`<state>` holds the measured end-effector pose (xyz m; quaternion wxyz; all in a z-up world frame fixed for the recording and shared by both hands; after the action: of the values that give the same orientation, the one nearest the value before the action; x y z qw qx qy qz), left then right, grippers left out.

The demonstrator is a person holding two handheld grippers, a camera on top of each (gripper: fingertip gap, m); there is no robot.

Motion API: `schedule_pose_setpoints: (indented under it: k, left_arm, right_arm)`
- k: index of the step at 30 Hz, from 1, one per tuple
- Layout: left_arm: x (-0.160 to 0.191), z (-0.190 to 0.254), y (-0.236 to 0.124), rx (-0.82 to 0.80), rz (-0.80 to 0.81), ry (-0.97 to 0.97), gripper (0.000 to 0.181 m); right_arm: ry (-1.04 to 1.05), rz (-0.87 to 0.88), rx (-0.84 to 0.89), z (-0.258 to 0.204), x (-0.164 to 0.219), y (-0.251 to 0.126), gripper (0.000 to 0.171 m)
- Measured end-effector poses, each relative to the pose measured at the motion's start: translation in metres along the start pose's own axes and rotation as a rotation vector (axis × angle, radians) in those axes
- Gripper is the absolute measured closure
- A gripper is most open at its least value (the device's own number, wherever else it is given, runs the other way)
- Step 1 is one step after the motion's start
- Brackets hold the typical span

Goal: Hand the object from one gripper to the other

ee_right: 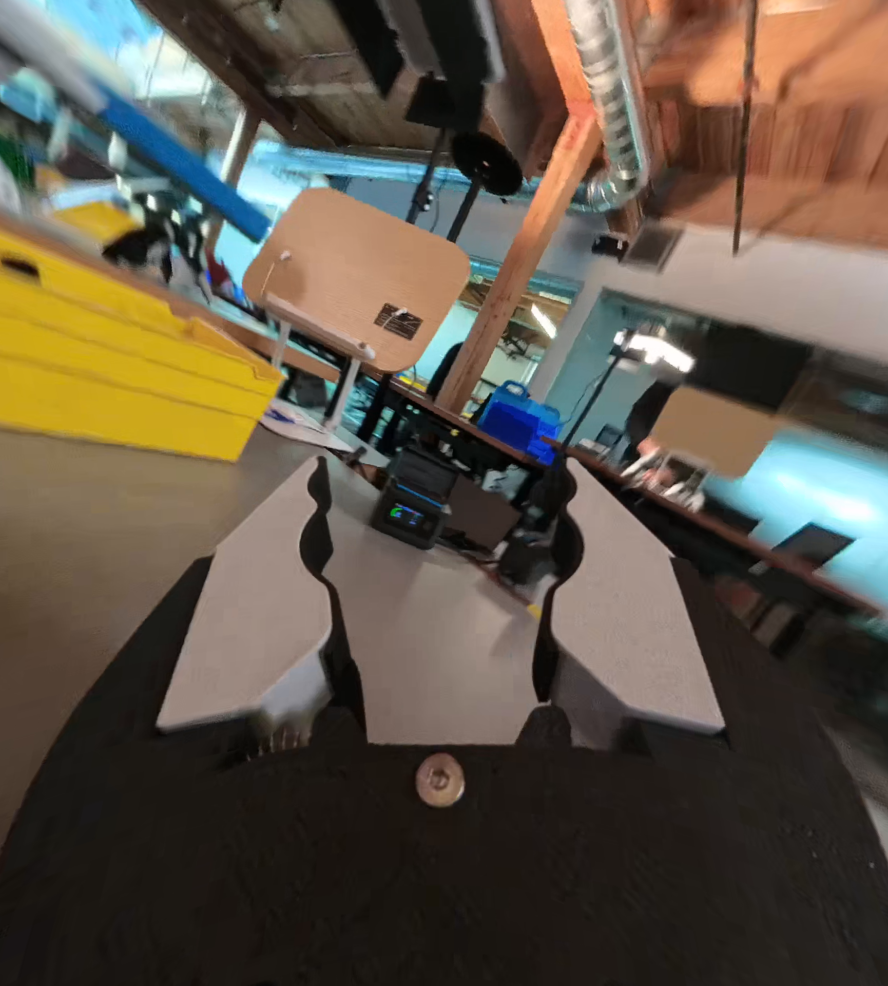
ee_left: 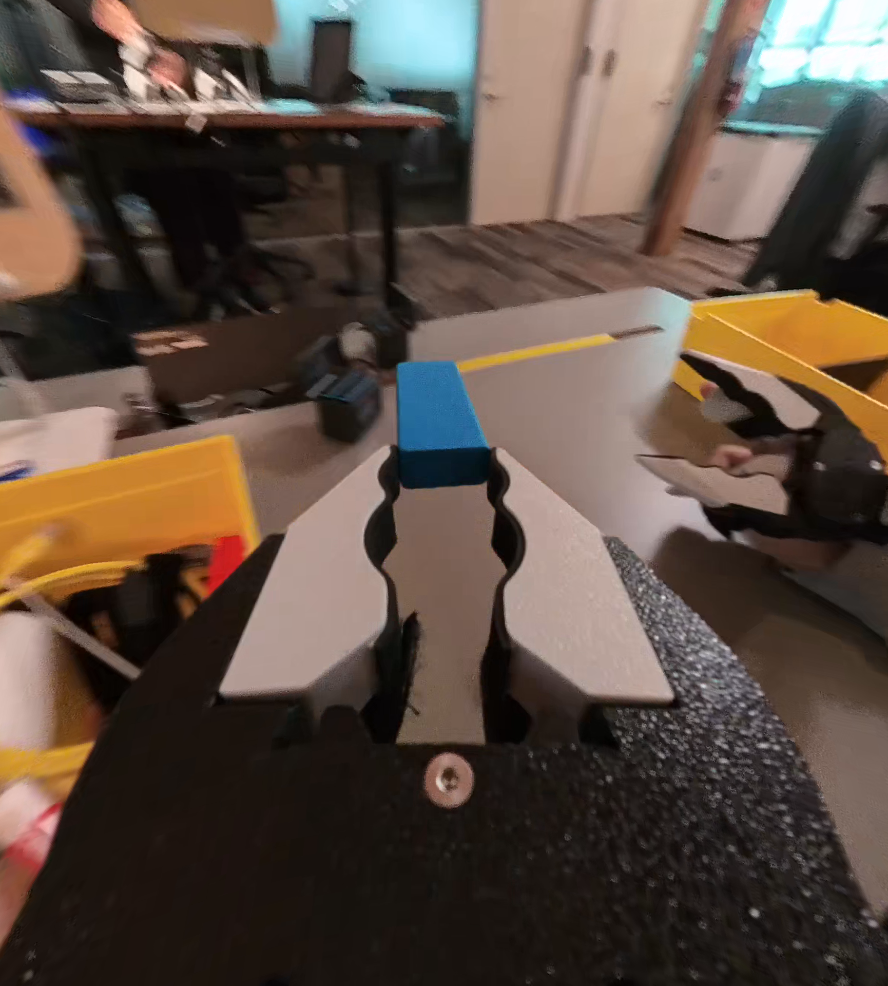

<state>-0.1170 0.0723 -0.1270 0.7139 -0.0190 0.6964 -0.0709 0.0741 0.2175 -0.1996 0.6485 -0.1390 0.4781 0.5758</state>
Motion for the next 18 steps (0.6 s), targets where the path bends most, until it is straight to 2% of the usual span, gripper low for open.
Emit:
schedule_pose_setpoints:
  k: [4, 5, 7, 11, 12, 14, 16, 18]
  left_arm:
    - [0.021, 0.055, 0.035, 0.206, -0.152, -0.004, 0.151]
    - [0.026, 0.067, 0.042, 0.251, -0.189, 0.001, 0.151]
    - [0.038, 0.088, 0.054, 0.316, -0.262, 0.031, 0.151]
    - [0.05, 0.116, 0.069, 0.424, -0.317, 0.042, 0.151]
    - [0.05, 0.121, 0.07, 0.448, -0.313, 0.031, 0.15]
    - [0.051, 0.123, 0.073, 0.453, -0.305, 0.057, 0.15]
    - [0.045, 0.126, 0.075, 0.459, -0.231, 0.099, 0.149]
    - [0.041, 0.127, 0.076, 0.439, -0.17, 0.182, 0.116]
  right_arm:
    - [-0.451, 0.022, -0.13, -0.033, -0.022, -0.007, 0.104]
    - [-0.512, 0.016, -0.154, -0.042, -0.024, -0.007, 0.113]
    - [-0.572, 0.008, -0.179, -0.053, -0.025, -0.005, 0.118]
    - [-0.58, -0.018, -0.197, -0.057, -0.021, -0.004, 0.124]
    - [-0.582, -0.024, -0.196, -0.056, -0.02, -0.004, 0.129]
    - [-0.574, -0.039, -0.182, -0.05, -0.02, -0.004, 0.152]
    - [-0.462, -0.065, -0.201, -0.045, -0.021, -0.003, 0.157]
    - [-0.192, -0.111, -0.213, -0.036, -0.022, -0.001, 0.157]
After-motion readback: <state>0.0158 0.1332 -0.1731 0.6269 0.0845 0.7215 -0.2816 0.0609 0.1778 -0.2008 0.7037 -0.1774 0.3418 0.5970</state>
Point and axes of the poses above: each gripper's, where its closed fingertips meet, y out along the fingers, x out of its underside, z = x × y across the jaws, the point moved 4 cm from there along -y, back along the fingers, and after that the axes turned 4 degrees about z, right-handed, at the moved point
